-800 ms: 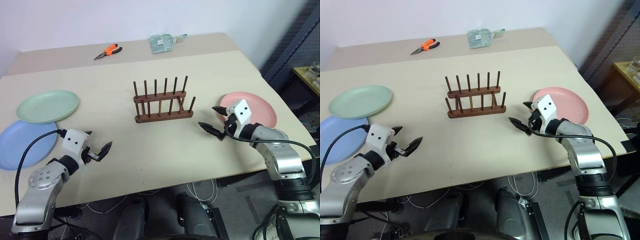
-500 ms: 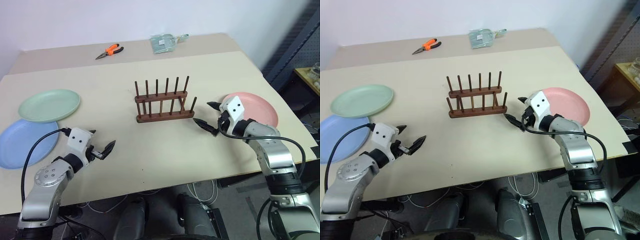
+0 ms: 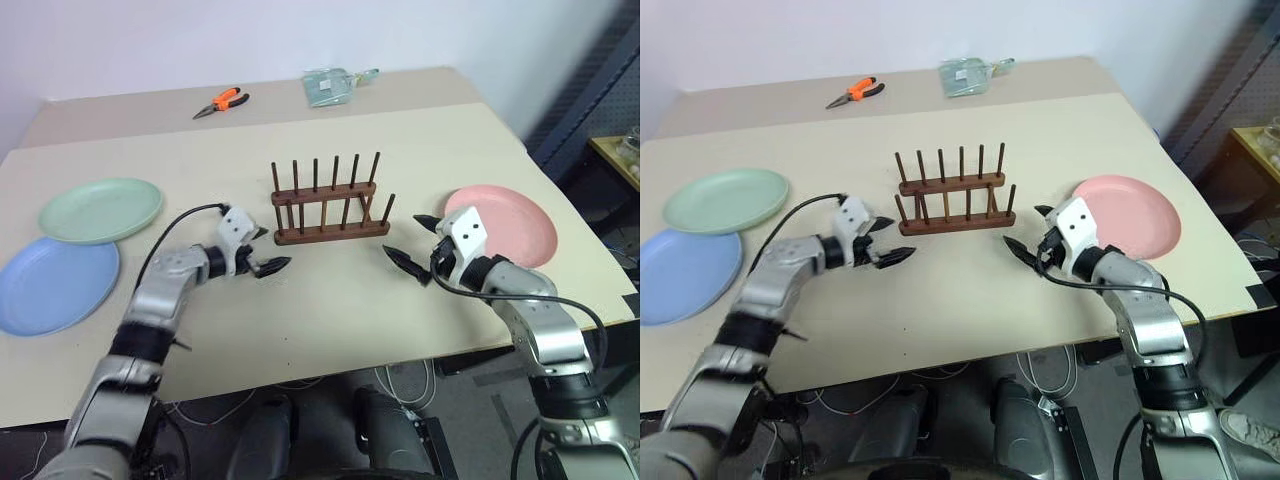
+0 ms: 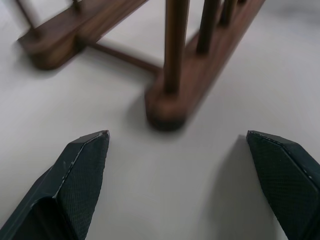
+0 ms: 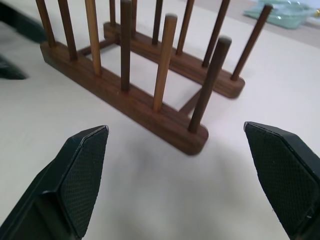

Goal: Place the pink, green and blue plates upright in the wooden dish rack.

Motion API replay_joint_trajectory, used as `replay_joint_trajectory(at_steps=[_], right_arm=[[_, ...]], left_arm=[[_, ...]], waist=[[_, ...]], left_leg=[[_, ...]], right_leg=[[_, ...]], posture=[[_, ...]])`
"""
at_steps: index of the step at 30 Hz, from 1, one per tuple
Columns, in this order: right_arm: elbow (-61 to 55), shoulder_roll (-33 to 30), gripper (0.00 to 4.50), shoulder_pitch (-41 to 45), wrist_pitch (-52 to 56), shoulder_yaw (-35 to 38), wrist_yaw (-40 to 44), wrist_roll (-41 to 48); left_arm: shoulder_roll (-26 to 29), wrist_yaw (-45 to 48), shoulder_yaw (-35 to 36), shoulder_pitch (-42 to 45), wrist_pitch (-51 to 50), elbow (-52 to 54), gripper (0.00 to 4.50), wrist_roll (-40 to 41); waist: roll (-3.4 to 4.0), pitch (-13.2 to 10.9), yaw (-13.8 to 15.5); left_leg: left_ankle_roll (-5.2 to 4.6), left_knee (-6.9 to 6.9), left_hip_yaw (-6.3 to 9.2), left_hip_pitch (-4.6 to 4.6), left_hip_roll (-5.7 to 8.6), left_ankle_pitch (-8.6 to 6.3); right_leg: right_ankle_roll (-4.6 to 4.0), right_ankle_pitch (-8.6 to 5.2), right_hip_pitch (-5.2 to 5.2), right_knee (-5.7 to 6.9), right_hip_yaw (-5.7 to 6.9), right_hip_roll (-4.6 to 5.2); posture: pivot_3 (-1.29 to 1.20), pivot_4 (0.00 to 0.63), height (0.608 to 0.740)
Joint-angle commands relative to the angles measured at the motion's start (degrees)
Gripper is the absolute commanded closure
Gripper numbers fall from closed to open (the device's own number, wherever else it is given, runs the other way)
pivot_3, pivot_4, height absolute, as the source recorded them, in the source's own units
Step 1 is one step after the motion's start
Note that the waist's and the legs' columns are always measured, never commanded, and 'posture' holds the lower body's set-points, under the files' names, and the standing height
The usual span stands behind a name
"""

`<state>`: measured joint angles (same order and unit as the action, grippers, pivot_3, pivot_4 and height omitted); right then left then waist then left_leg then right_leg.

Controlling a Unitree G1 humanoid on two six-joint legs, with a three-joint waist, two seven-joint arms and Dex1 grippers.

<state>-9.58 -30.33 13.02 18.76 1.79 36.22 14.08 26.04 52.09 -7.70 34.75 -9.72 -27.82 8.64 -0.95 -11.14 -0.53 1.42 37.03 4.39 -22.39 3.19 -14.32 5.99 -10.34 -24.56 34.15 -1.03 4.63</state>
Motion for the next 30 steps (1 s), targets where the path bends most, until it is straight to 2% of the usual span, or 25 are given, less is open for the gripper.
replay_joint_trajectory(at_steps=[1,4,8,10,16,20,26,28,30], right_arm=[[-5.7,-0.5,0.07,-1.3,1.2,3.0,-1.9,0.8],[-7.7,-0.7,0.0,-3.4,1.9,3.5,-3.1,0.1],[-7.6,-0.8,0.0,-3.5,1.7,2.8,-3.4,-0.9],[-7.2,-0.8,0.0,-3.0,1.7,2.7,-3.4,-1.0],[-4.5,-2.3,0.0,-1.7,0.5,3.6,-2.5,-1.9],[-1.8,-4.6,0.0,-1.5,-0.5,5.4,-1.8,-2.2],[-0.2,-8.5,0.0,-4.1,-1.9,7.4,0.7,-2.3],[-1.7,-9.8,0.52,-6.0,-1.8,7.8,2.6,-1.8],[-4.8,-10.7,1.23,-8.1,-1.0,7.0,5.2,-0.4]], left_arm=[[-2.2,3.8,-2.6,3.9,4.1,-9.2,0.0,-2.6],[-3.4,4.2,-2.9,5.8,7.4,-14.2,0.83,-4.3],[-2.8,7.4,-2.5,4.3,8.7,-12.2,2.87,-3.4],[-2.0,9.4,-2.5,2.6,9.0,-9.1,3.71,-2.7],[2.8,15.5,-2.8,-5.1,6.9,8.1,3.71,0.1],[5.8,16.3,-1.7,-8.5,2.1,14.7,3.71,1.5],[9.0,9.7,0.8,-12.0,-0.9,15.2,0.79,-0.5],[11.2,8.6,3.4,-15.2,-3.9,18.7,0.76,1.0],[13.8,9.0,6.4,-20.3,-7.3,23.8,0.76,3.9]], waist=[[-0.01,0.0,0.0],[-0.03,0.0,0.0],[0.0,0.0,-0.1],[0.01,0.1,-0.2],[0.05,0.1,-0.2],[0.07,0.1,-0.1],[0.06,0.1,-0.2],[0.08,0.1,-0.6],[0.1,0.1,-1.0]], left_leg=[[0.0,0.0,0.0,0.0,0.0,0.0],[-0.01,0.0,0.01,0.01,-0.01,-0.01],[-0.03,0.0,0.01,0.03,-0.03,-0.02],[-0.03,0.01,0.03,0.04,-0.06,-0.02],[-0.08,-0.01,0.17,0.05,-0.12,-0.05],[-0.08,0.01,0.2,0.03,-0.12,-0.05],[-0.09,0.01,0.19,0.04,-0.12,-0.05],[-0.09,0.0,0.18,0.05,-0.13,-0.05],[-0.14,-0.05,0.15,0.1,-0.18,-0.08]], right_leg=[[0.0,0.0,0.0,0.0,0.0,0.0],[0.01,0.0,0.01,0.0,0.01,-0.01],[0.02,0.0,0.02,0.01,0.0,0.0],[0.02,0.0,0.03,0.02,-0.01,-0.01],[0.03,-0.01,0.02,0.02,-0.06,0.01],[-0.05,-0.06,0.02,-0.01,-0.05,0.01],[-0.02,-0.05,0.02,0.01,-0.05,0.01],[0.0,-0.05,0.02,0.02,-0.05,-0.01],[0.01,-0.05,0.0,0.03,-0.09,-0.02]], posture=[[0.0,0.15,0.739],[0.0,0.15,0.739],[0.0,0.15,0.739],[0.0,0.15,0.739],[0.0,0.15,0.739],[0.0,0.15,0.739],[0.0,0.15,0.739],[0.0,0.15,0.739],[0.0,0.15,0.739]])
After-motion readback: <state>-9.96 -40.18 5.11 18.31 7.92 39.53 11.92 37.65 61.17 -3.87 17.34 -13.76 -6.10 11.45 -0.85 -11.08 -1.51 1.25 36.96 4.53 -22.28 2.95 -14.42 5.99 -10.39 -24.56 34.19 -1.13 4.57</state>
